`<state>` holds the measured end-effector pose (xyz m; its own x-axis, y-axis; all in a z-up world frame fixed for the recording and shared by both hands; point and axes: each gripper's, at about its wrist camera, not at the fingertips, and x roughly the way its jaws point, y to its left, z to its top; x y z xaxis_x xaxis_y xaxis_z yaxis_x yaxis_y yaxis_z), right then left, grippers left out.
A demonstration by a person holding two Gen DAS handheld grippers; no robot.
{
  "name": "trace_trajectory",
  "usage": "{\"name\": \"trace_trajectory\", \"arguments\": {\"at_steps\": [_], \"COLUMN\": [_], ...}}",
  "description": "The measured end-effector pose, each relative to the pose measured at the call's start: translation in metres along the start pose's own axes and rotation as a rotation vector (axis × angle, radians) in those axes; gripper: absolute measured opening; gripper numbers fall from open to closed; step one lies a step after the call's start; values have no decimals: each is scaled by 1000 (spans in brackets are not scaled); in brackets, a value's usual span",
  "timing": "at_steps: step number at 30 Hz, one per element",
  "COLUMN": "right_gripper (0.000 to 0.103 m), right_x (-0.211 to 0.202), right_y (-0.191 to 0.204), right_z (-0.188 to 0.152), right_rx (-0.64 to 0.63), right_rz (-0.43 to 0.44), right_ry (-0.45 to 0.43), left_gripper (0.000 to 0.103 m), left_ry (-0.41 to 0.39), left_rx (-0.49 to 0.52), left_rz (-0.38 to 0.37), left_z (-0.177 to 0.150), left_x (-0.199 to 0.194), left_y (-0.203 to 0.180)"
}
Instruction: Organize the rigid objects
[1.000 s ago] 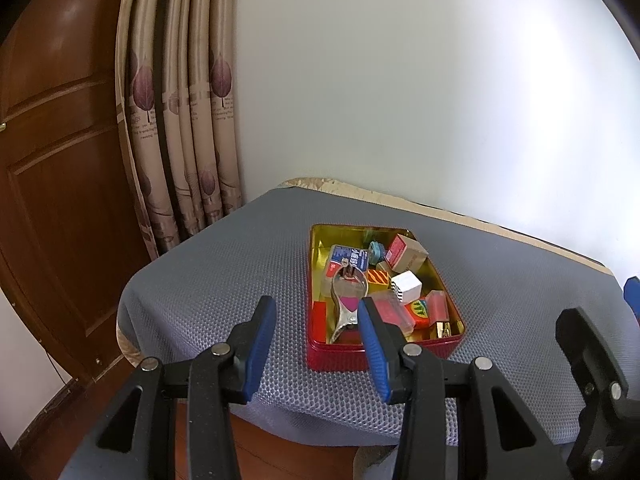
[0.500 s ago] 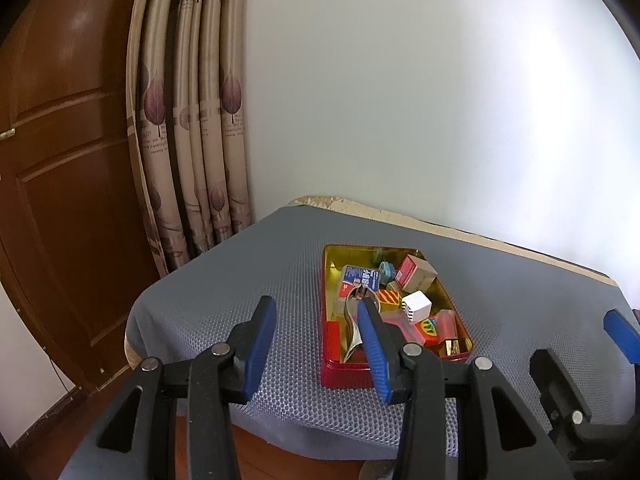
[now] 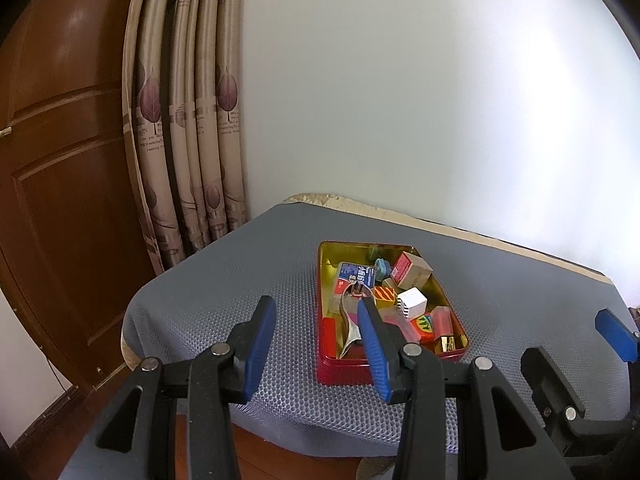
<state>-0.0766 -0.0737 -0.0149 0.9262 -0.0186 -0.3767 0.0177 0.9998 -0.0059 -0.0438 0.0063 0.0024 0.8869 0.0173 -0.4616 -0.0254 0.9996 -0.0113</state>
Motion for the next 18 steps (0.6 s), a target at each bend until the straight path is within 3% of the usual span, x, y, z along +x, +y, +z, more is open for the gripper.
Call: {"name": "trace_trajectory", "arguments": {"at_steps": [18], "right_gripper": [102], "right_x": [4], "right_y": [3], "right_z": [-2], "right_rx": [-7], "right_rz": [3], "right_ry": [17], "left_gripper": [43], "left_ry": [16], "left_rx": [-7], "left_rz": [2], "left_z": [-2], "left_x": [3], "left_y": [1]}}
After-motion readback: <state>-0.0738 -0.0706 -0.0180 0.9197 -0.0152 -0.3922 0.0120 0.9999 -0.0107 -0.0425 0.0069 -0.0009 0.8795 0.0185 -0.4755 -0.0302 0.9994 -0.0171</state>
